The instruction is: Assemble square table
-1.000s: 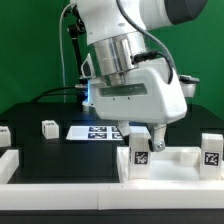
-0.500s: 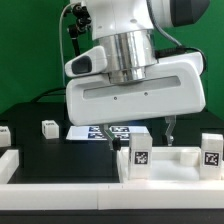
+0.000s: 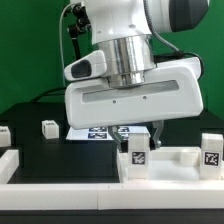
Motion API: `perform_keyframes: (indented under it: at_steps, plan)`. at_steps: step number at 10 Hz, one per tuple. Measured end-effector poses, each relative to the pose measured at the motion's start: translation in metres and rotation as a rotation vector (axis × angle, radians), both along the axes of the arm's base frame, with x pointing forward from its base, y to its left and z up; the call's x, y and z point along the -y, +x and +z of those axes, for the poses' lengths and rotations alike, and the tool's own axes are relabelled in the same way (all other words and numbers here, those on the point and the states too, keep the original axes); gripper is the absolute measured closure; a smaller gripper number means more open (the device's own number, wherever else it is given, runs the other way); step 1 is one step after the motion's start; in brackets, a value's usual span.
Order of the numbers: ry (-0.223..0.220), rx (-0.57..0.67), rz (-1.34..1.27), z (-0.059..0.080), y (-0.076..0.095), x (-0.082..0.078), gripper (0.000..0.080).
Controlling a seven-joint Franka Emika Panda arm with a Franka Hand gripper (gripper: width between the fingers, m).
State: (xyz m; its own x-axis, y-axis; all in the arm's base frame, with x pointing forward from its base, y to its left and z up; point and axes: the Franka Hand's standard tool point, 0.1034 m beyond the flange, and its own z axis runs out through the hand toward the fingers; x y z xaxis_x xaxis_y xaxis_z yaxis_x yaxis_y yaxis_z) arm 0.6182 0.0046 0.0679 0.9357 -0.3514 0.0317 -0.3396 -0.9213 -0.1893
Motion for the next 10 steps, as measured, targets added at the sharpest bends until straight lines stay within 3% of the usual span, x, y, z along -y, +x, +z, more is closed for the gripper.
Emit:
perform_keyframes:
  at_steps: [2, 4, 7, 10]
  plan:
    - [0.014, -0.022, -0.136, 0.0002, 0.0003, -0.0003, 0.0505]
    - [0.051, -0.086, -0.480, 0.0023, 0.0022, -0.0011, 0.0505]
    - [0.230, -0.234, -1.109, 0.0037, 0.0024, -0.0064, 0.0505]
    - [0.245, -0.267, -1.164, 0.0024, -0.0003, -0.0100, 0.0505]
